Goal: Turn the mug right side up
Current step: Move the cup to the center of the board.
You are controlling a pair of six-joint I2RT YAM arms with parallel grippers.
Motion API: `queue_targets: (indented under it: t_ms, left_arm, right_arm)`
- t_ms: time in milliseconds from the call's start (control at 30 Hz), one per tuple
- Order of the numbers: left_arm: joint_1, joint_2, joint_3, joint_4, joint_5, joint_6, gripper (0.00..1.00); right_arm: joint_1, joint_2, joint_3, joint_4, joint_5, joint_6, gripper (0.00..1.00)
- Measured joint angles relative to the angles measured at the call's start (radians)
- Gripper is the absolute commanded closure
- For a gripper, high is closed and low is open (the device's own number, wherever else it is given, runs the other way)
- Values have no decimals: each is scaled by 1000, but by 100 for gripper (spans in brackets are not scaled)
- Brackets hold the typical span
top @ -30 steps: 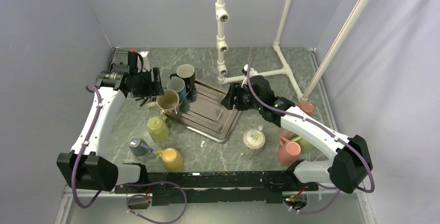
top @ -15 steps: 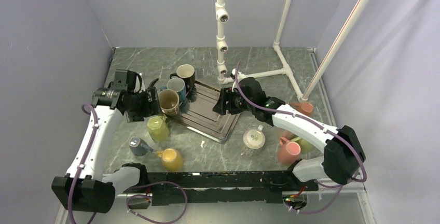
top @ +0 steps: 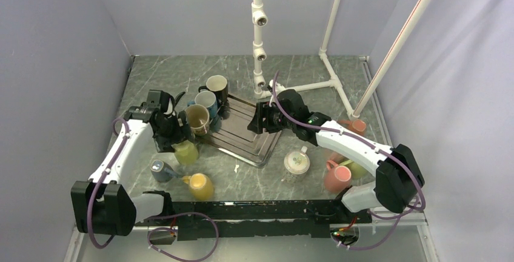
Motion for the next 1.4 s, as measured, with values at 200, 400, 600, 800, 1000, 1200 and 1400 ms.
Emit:
queue_targets:
  t_ms: [200,400,600,800,1000,1200,1400]
  left_arm:
    - [0,31,-2,23,-10,-7,24]
    - [-6,34,-17,22,-35,-41,29]
    - [-25,32,-18,11,-68,-86,26]
    - [-29,23,-18,-4,-93,-94,6]
    - [-29,19,-10,10,-100,-85,10]
    - [-29,60,-6,71,-117,-71,35]
    - [-41,35,-22,87,-117,-76,51]
  right_arm:
    - [0,9,0,0,0,0,35]
    - [0,25,0,0,-1,0,35]
    - [0,27,2,0,-8,0,35]
    - [3,27,2,0,-19,0,35]
    - [8,27,2,0,-22,0,35]
    - [12,27,2,0,-22,0,35]
    - [13,27,2,0,-21,0,36]
